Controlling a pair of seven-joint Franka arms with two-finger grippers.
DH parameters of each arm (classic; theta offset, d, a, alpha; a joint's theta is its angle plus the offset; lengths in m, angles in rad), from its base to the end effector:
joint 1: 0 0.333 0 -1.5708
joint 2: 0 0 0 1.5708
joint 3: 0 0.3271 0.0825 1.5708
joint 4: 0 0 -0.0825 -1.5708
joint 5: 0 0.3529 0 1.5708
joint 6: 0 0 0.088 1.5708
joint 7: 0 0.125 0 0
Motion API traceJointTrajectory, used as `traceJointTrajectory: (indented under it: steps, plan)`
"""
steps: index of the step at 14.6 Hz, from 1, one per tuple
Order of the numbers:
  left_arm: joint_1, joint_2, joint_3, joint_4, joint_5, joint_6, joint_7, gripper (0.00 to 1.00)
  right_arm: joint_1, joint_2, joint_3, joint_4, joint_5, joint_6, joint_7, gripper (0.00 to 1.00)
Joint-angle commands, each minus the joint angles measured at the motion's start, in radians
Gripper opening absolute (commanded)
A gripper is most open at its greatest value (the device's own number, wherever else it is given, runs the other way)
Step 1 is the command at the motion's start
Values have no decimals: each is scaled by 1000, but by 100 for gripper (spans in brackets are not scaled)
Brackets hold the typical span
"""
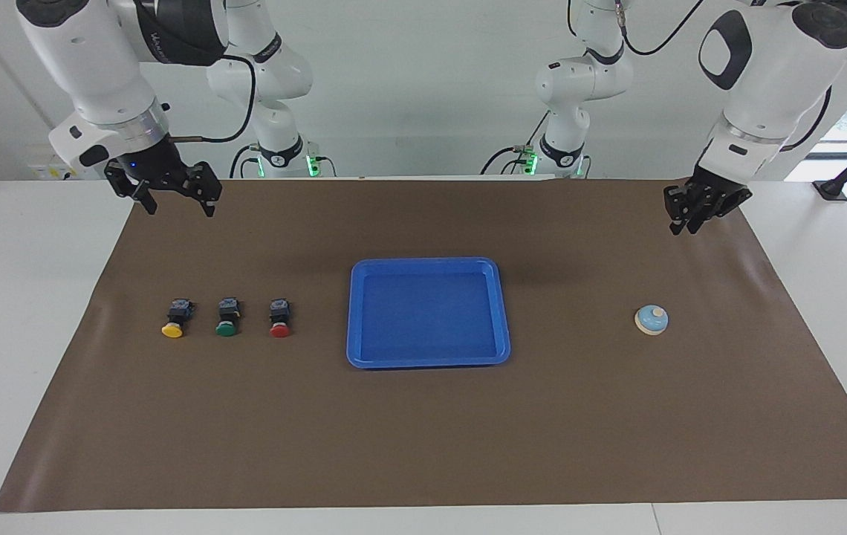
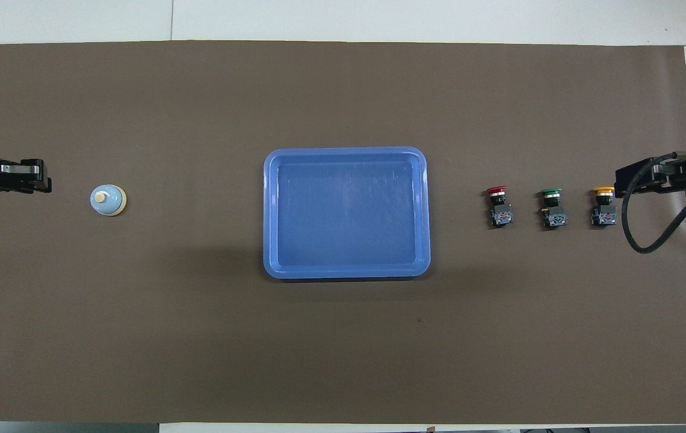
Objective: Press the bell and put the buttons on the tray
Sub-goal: 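Move the left gripper toward the white call bell, then press down on the call bell with the left gripper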
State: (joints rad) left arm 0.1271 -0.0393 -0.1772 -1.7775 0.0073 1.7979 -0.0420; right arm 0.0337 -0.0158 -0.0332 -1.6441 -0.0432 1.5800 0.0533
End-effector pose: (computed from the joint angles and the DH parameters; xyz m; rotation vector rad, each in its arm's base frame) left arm 0.5260 -0.0272 0.5658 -3.1288 0.0150 -0.0934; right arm 0.5163 -0.0052 0.5944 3.0958 -0.0795 -0.0730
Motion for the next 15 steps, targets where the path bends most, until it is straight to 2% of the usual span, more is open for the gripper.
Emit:
traceJointTrajectory:
  steps: [1, 6, 11, 15]
  plan:
    - [31, 1, -5, -106, -6, 148, -9, 0, -8, -15, 7, -13, 0, -9, 3, 100]
    - [49, 151, -5, -131, -6, 291, 16, 0, -8, -15, 7, -13, 0, -9, 3, 100]
    - [78, 194, -5, -240, -4, 454, 16, 0, -8, -15, 7, -13, 0, -9, 3, 100]
    - [103, 203, -5, -267, -6, 486, 25, 0, -8, -15, 7, -13, 0, -9, 3, 100]
